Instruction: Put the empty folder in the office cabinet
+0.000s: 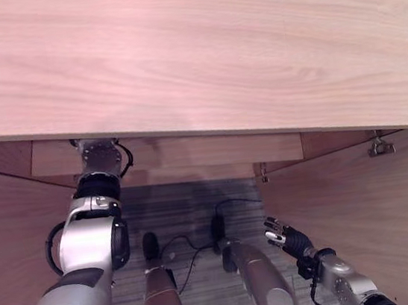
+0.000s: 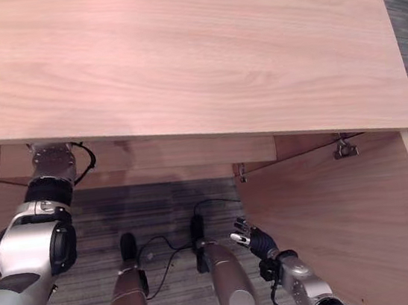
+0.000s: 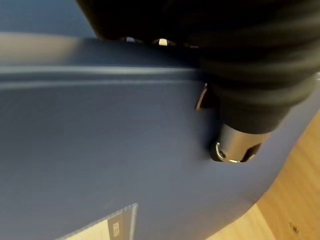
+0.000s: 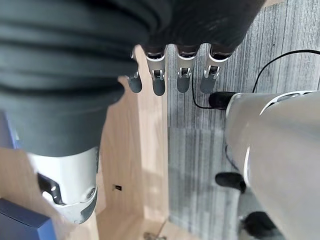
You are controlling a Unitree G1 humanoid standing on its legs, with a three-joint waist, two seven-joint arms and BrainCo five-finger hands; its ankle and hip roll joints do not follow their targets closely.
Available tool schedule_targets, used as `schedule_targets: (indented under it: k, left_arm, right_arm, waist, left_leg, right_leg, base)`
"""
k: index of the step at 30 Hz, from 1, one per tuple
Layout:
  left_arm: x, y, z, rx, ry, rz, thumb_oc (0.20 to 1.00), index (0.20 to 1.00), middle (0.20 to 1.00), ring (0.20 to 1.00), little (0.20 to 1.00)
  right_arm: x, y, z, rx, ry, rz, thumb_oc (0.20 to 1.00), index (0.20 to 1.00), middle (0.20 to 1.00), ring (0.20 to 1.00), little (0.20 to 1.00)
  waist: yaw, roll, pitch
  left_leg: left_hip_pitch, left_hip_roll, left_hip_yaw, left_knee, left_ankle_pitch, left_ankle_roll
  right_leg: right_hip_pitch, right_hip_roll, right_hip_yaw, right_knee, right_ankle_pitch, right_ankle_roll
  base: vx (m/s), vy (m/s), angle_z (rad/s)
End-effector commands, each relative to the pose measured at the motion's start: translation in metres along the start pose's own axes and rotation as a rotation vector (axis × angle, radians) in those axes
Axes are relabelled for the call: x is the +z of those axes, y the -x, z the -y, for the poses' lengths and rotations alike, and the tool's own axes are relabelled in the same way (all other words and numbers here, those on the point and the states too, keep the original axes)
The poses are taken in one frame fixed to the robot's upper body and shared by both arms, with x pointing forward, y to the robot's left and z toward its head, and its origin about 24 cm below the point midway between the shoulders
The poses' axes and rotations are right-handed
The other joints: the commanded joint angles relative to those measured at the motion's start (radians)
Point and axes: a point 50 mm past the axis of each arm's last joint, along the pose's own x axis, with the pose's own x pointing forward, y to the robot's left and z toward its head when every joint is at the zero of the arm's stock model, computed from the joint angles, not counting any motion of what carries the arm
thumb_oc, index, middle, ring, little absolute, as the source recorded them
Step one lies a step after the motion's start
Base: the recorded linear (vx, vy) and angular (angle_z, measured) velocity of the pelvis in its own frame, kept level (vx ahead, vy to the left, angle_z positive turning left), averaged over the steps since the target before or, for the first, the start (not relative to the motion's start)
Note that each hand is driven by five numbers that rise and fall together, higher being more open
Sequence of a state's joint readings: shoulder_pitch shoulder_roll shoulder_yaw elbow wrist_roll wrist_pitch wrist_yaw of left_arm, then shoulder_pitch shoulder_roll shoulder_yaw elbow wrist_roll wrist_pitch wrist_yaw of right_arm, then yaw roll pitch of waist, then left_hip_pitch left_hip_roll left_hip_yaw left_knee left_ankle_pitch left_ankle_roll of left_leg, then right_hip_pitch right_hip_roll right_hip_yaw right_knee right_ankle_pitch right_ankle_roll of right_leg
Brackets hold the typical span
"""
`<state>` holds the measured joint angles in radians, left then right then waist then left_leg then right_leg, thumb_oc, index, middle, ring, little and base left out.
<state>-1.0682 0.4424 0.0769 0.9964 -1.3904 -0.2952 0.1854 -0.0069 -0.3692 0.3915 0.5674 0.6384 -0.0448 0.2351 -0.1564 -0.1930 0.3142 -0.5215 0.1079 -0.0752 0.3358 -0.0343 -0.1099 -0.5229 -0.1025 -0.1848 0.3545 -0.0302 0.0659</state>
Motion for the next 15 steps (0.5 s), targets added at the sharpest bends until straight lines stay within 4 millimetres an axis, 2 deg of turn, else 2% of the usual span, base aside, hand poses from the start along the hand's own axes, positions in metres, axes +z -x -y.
schedule_targets:
  k: [1,2,5,8,15]
  left_arm:
    - [0.025,-0.006,0.041,-0.127,0.026,0.081,0.200,0.200,0.200,0.200,0.200]
    - [0.035,-0.009,0.051,-0.140,0.027,0.100,0.200,0.200,0.200,0.200,0.200]
    - [0.041,-0.010,0.057,-0.148,0.042,0.111,0.200,0.200,0.200,0.200,0.200]
    - [0.050,-0.011,0.076,-0.183,0.069,0.131,0.200,0.200,0.200,0.200,0.200]
    - [0.064,-0.011,0.095,-0.206,0.082,0.156,0.200,0.200,0.200,0.200,0.200]
  right_arm:
    - [0.009,0.005,-0.006,0.034,-0.034,0.079,1.000,1.000,1.000,1.000,1.000]
    - [0.012,0.005,-0.008,0.047,-0.032,0.090,1.000,1.000,1.000,1.000,1.000]
    - [0.015,0.005,-0.009,0.059,-0.030,0.099,1.000,1.000,1.000,1.000,1.000]
    - [0.018,0.005,-0.012,0.077,-0.037,0.114,1.000,1.000,1.000,1.000,1.000]
    - [0.027,0.008,-0.014,0.098,-0.044,0.157,1.000,1.000,1.000,1.000,1.000]
  waist:
    - [-0.001,-0.010,-0.053]
    - [-0.006,-0.012,-0.056]
    - [-0.009,-0.015,-0.060]
    - [-0.018,-0.025,-0.067]
    - [-0.035,-0.029,-0.090]
  left_leg:
    - [-0.043,-0.002,-0.024,0.145,-0.174,0.075]
    - [-0.092,0.002,-0.033,0.198,-0.195,0.080]
    - [-0.122,0.005,-0.041,0.224,-0.208,0.081]
    - [-0.176,0.009,-0.052,0.271,-0.225,0.084]
    - [-0.257,0.012,-0.077,0.353,-0.258,0.090]
  right_leg:
    - [-0.003,-0.012,0.029,0.094,-0.082,0.058]
    - [-0.049,-0.007,0.025,0.137,-0.094,0.057]
    - [-0.074,-0.002,0.023,0.153,-0.105,0.056]
    - [-0.117,0.007,0.017,0.180,-0.112,0.056]
    - [-0.183,0.020,0.010,0.234,-0.137,0.051]
  base:
    - [0.09,0.002,0.05]
    - [-0.01,0.007,0.04]
    - [0.00,0.000,0.00]
    - [0.00,-0.010,0.01]
    - [0.00,0.001,-0.01]
